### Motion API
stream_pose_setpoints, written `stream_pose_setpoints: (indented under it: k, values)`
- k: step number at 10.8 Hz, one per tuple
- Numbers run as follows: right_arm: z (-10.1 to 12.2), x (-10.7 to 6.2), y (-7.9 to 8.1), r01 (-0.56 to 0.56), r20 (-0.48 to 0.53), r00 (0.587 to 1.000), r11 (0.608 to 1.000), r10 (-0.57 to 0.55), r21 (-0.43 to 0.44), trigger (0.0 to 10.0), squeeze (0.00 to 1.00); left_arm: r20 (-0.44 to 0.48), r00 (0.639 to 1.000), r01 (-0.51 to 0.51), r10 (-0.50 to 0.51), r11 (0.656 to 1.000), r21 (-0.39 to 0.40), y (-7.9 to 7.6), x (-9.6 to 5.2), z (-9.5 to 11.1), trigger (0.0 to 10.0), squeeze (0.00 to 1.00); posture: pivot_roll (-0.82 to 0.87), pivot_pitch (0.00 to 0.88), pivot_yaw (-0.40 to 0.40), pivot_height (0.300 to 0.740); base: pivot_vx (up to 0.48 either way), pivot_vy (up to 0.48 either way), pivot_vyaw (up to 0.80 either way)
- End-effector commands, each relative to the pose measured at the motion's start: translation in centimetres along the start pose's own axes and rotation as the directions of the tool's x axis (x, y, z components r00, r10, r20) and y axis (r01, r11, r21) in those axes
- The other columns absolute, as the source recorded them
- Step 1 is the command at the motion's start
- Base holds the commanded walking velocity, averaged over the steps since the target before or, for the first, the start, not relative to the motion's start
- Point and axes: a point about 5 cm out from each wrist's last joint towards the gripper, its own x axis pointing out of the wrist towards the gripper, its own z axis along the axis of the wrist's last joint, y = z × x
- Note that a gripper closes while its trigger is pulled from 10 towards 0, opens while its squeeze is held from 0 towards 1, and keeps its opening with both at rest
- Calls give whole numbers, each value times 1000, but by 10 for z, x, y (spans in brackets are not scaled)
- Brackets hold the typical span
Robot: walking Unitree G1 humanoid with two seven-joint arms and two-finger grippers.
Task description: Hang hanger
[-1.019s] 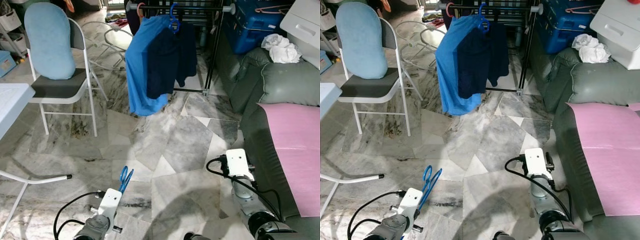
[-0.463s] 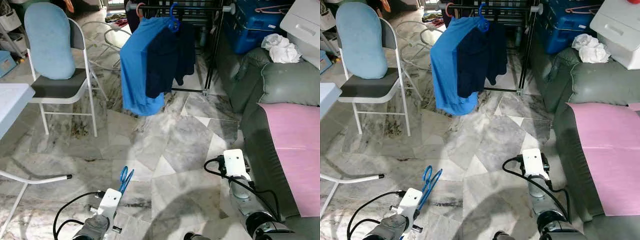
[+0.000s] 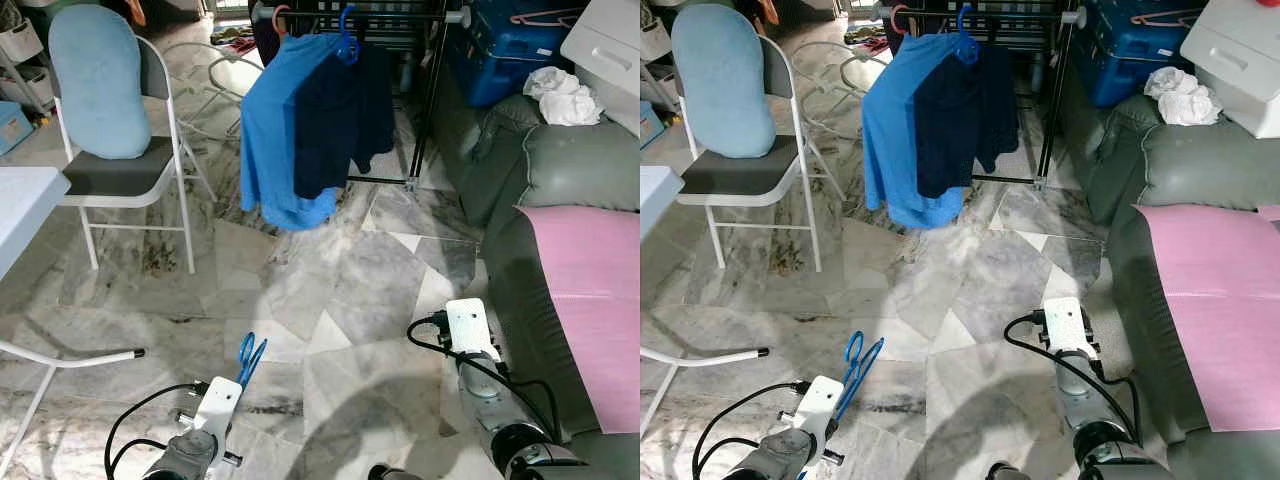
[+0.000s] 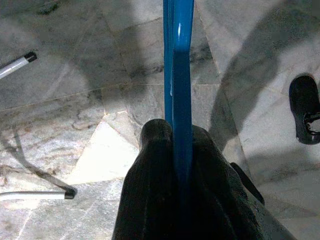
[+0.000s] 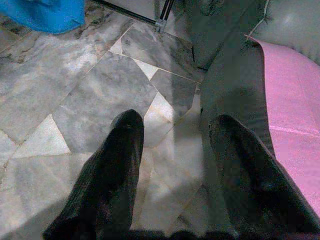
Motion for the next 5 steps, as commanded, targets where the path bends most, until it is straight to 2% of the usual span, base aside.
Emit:
stream_pose_setpoints:
  k: [1,5]
  values:
    - [0,0,3,-11,-10,1000,1000,12,17,0,0,-13,1000,-8,8,1000,4,3,-1,-6,10000,0,-38,84,52,740,0,0,0]
    - [1,0,4,-21,-8,1000,999,22,25,0,0,-12,1000,-7,7,1000,3,3,-1,-5,10000,0,-37,82,49,740,0,0,0]
